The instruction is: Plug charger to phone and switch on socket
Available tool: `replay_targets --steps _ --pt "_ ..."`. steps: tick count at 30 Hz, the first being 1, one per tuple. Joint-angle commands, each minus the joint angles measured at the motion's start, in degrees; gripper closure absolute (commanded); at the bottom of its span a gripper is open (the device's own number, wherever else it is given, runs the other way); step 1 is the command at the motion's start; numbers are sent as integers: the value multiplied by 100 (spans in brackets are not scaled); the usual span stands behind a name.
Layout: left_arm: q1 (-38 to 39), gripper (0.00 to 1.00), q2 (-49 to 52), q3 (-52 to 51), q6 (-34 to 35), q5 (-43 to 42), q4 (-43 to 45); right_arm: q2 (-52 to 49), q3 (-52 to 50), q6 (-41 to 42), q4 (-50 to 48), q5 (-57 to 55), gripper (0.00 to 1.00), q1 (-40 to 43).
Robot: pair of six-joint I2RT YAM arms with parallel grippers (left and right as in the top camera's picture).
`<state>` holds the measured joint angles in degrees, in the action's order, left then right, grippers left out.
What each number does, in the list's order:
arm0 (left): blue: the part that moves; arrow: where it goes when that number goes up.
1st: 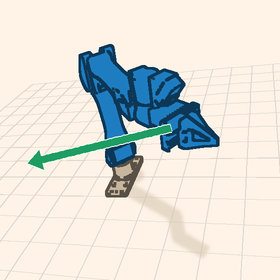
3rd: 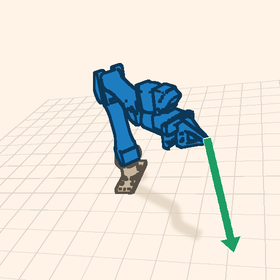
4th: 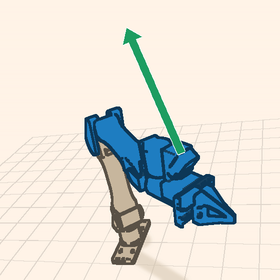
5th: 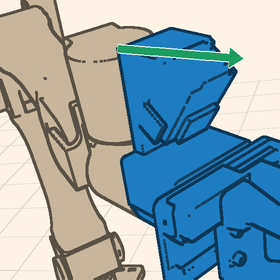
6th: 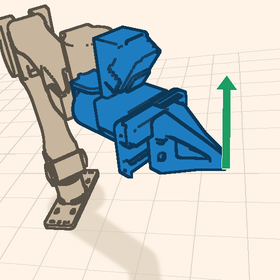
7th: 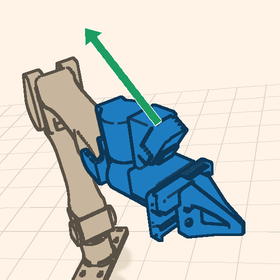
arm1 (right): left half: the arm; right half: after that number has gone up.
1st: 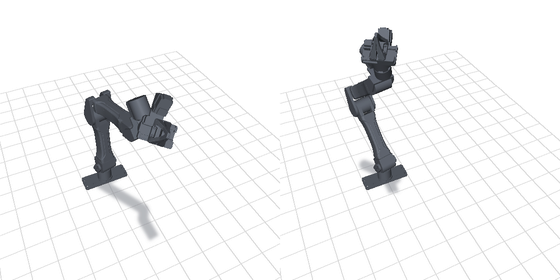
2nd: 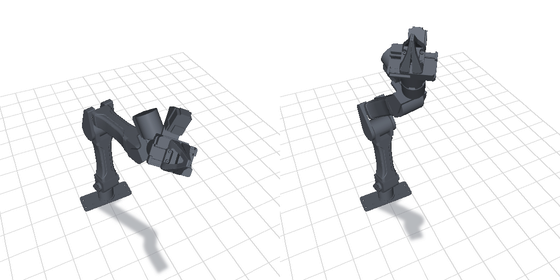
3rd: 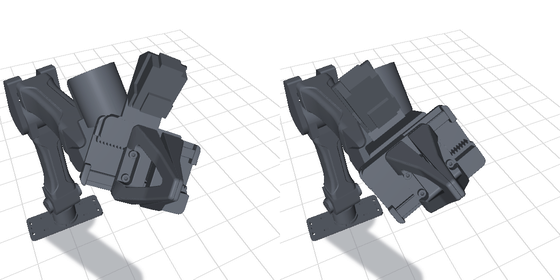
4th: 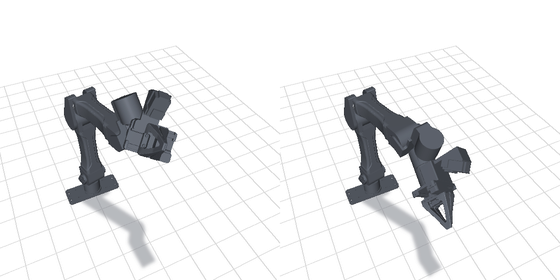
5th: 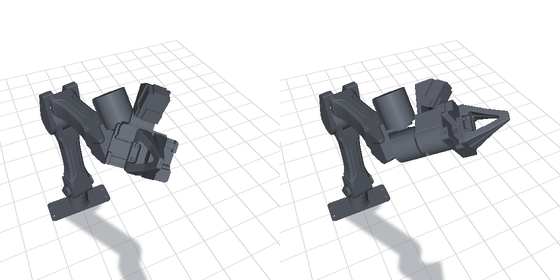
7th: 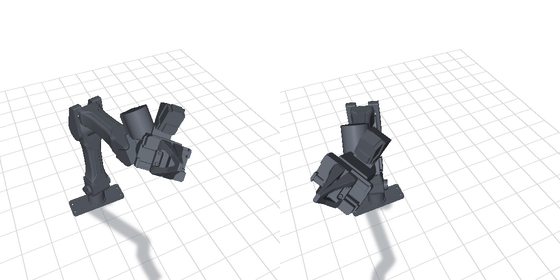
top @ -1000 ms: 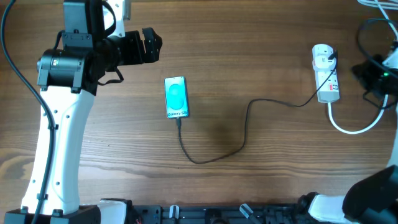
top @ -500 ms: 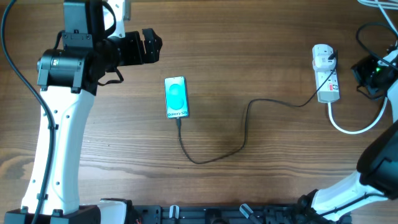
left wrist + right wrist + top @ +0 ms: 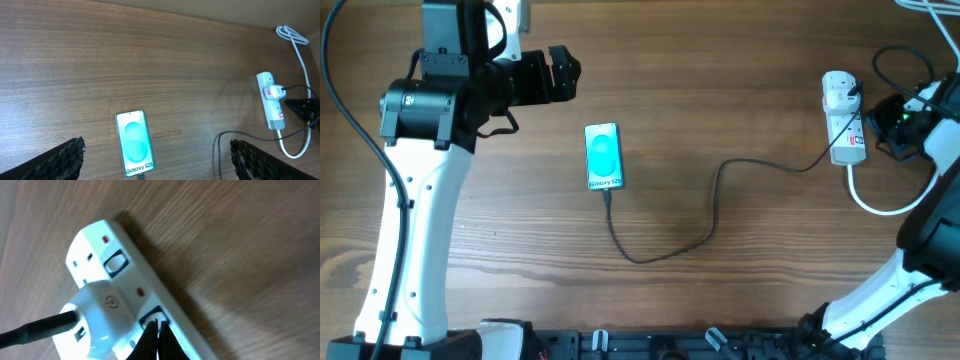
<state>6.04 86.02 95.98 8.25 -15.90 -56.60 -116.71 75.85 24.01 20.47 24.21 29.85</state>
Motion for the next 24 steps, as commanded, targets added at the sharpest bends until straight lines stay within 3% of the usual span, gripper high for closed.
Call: replay_targets --steps 1,24 --pt "-15 0 2 46 -9 -9 13 -262 92 -146 -79 125 96 -144" --pt "-15 0 2 46 -7 -9 15 -387 52 -643 98 -192 96 -570"
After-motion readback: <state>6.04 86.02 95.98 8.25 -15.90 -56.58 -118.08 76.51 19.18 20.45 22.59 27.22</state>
